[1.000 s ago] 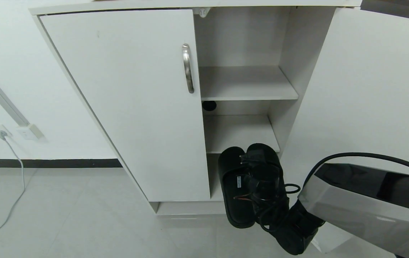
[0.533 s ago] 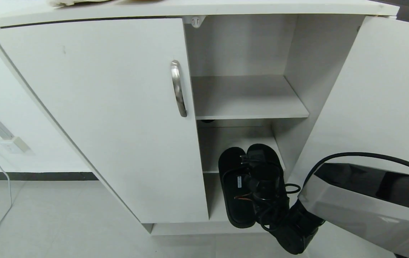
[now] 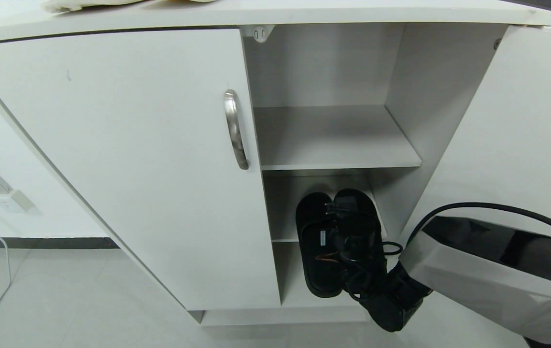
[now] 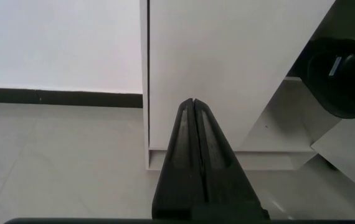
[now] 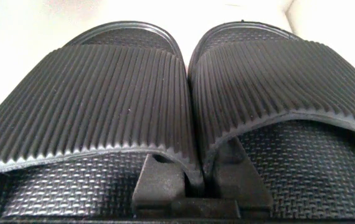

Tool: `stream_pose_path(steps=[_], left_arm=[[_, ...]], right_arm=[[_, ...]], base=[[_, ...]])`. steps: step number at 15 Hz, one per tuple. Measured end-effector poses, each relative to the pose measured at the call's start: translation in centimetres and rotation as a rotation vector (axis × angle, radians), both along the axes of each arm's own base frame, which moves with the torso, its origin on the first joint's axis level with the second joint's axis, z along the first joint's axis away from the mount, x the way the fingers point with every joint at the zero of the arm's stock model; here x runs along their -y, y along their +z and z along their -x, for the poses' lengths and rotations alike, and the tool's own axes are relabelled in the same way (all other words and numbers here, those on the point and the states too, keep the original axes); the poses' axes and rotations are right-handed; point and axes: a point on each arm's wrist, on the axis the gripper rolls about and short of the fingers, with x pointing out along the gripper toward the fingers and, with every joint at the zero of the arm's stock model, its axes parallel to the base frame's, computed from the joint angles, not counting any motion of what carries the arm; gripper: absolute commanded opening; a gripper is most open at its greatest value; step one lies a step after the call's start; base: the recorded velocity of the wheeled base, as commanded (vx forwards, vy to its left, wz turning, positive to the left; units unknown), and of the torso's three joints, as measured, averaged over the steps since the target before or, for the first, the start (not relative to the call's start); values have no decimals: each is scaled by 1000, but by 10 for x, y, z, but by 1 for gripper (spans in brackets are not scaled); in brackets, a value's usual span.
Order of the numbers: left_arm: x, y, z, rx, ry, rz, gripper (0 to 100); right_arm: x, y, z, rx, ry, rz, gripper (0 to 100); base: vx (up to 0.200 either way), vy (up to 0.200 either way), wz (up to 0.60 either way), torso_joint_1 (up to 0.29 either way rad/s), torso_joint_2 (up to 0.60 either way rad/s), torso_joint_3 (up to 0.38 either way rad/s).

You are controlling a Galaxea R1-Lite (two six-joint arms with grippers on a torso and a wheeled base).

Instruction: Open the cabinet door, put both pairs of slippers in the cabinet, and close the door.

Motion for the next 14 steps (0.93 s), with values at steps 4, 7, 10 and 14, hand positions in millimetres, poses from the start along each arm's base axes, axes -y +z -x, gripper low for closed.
stream_pose_path(steps=[4, 7, 10, 14], left_arm=[[0, 0, 0, 0, 0, 1, 0], [0, 0, 0, 0, 0, 1, 0], [0, 0, 0, 0, 1, 1, 0], [0, 0, 0, 0, 1, 1, 0]], right_arm=[[-7, 1, -21, -12, -14, 7, 0], [-12, 7, -37, -10, -3, 4, 0], [-14, 14, -52, -11, -14, -1, 0], [-15, 24, -73, -1, -29, -13, 0]], base=[[0, 0, 0, 0, 0, 0], [0, 0, 0, 0, 0, 0], [0, 0, 0, 0, 0, 0], [0, 0, 0, 0, 0, 0]])
